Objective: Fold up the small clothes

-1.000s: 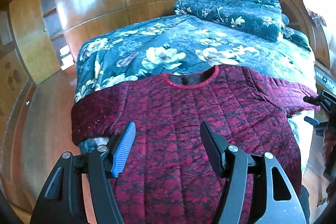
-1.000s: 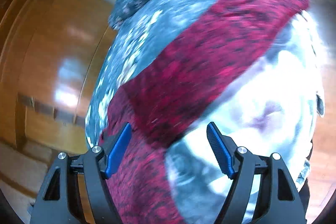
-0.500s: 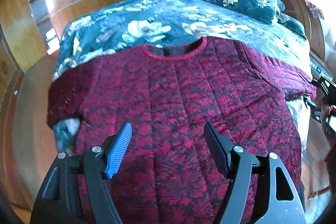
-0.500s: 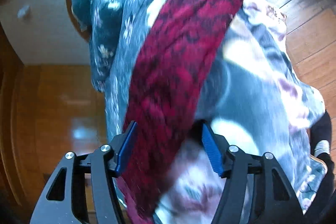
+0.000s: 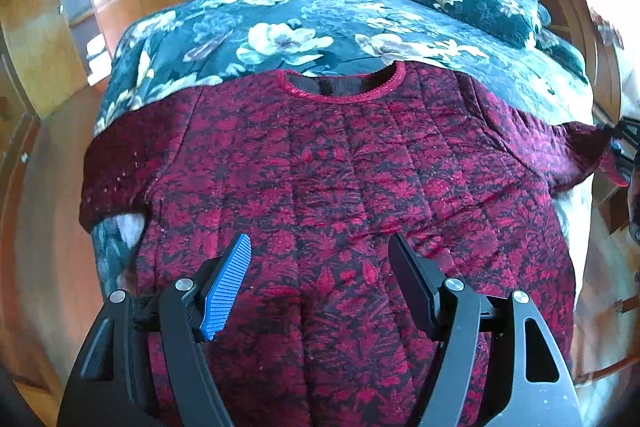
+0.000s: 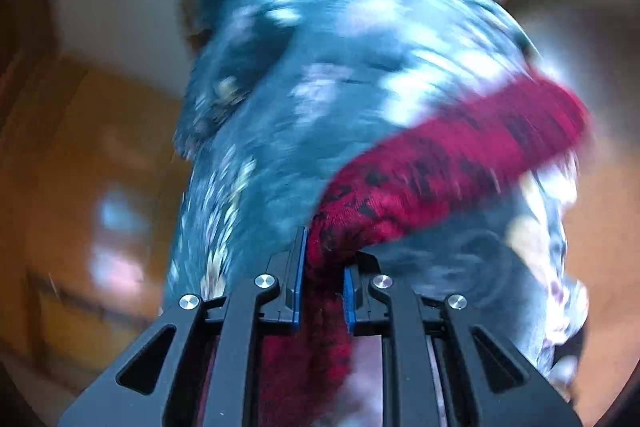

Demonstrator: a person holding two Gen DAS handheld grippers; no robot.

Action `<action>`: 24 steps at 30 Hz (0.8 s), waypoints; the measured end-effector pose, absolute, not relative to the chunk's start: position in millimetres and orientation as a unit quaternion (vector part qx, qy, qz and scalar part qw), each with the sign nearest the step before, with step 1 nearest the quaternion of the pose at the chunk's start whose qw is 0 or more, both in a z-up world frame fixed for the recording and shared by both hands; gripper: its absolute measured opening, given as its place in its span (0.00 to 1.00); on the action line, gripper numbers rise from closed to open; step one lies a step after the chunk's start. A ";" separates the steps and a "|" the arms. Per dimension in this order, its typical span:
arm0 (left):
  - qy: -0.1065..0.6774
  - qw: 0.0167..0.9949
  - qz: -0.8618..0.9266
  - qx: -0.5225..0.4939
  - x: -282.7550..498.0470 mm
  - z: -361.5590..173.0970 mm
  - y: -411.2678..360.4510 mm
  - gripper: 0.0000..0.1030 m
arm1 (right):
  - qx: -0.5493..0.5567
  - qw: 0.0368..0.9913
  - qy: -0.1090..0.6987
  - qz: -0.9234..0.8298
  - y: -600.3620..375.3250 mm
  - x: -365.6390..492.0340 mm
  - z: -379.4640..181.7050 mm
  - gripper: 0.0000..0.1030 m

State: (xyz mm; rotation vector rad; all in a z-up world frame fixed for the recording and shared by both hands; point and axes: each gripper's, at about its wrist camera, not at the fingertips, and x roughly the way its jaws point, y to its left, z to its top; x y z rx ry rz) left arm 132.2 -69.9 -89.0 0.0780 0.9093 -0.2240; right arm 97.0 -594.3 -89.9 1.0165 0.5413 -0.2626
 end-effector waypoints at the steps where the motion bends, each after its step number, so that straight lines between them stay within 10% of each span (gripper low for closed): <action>1: 0.439 0.892 -0.108 0.028 133.9 -87.7 -65.1 0.68 | 0.445 0.849 0.263 -0.108 -576.3 107.4 -72.3 0.14; 16: 0.439 0.886 -0.114 -0.096 161.3 -74.4 4.4 0.68 | 0.137 0.886 0.427 0.120 -237.8 211.0 -61.5 0.13; 18: 0.442 0.883 -0.115 -0.109 166.9 -75.6 10.4 0.71 | 0.113 0.877 0.446 0.140 -213.3 203.4 -74.9 0.20; 20: 0.444 0.879 -0.120 -0.127 173.4 -76.8 16.6 0.75 | 0.107 0.871 0.454 0.156 -200.1 194.3 -83.0 0.52; 24: 0.454 0.868 -0.119 -0.163 193.7 -85.7 28.2 0.75 | 0.117 0.876 0.440 0.161 -208.1 167.0 -77.0 0.51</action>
